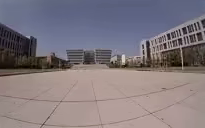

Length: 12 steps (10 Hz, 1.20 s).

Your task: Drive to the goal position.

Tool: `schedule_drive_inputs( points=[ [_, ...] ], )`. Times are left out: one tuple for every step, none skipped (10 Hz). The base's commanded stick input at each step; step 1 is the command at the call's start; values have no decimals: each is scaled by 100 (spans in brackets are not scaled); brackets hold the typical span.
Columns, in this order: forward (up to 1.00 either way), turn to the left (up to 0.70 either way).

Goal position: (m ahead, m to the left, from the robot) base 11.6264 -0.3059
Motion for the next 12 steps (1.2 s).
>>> schedule_drive_inputs(
  points=[
    [4,0],
    [4,0],
    [4,0],
    [4,0],
    [4,0],
    [4,0],
    [4,0],
    [4,0],
    [4,0],
    [4,0],
    [4,0],
    [4,0]
  ],
)
